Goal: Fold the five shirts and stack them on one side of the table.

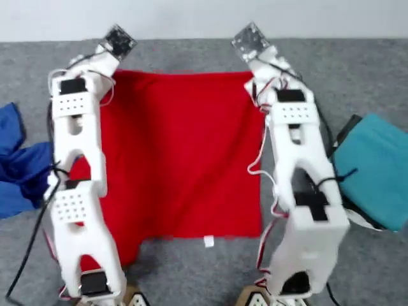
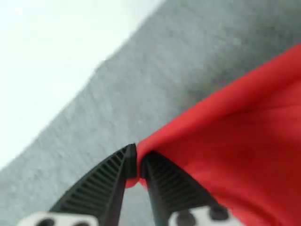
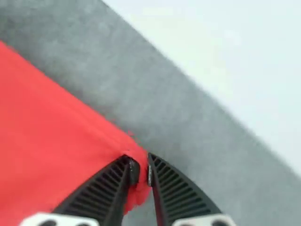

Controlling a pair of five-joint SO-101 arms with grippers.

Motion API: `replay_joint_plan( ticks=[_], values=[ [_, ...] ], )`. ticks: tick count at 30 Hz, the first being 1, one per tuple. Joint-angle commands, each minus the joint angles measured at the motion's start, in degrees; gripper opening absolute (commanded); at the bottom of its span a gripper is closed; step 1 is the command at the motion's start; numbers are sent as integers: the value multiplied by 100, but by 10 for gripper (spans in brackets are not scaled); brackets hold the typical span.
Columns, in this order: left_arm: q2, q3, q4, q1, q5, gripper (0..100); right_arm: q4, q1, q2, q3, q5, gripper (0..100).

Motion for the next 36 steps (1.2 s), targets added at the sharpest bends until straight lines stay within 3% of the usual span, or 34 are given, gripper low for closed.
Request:
replay_joint_plan(
  ticks=[1,8,13,16,23,26,29,36],
  values=[
    [624,-1604,-123,88,-62,6,-119,119,734,-1609,396,11],
    [1925,-3591,9,176,-70,6,426,66,1947,-3420,651,11],
    [2101,-4330,844,70,-70,6,1262,101,2141,-4334,440,11],
    [2101,-4901,862,-35,-70,6,1402,127,2167,-4774,360,11],
    [1811,-4945,501,-158,-70,6,1411,136,2176,-4703,378,11],
    [1820,-4954,1116,-123,-97,6,1640,145,2149,-4668,387,11],
    [1741,-4980,2242,-97,-589,6,2158,119,2097,-4721,396,11],
    [1046,-4980,4721,-105,-1477,5,4391,119,1921,-5582,484,11]
  ],
)
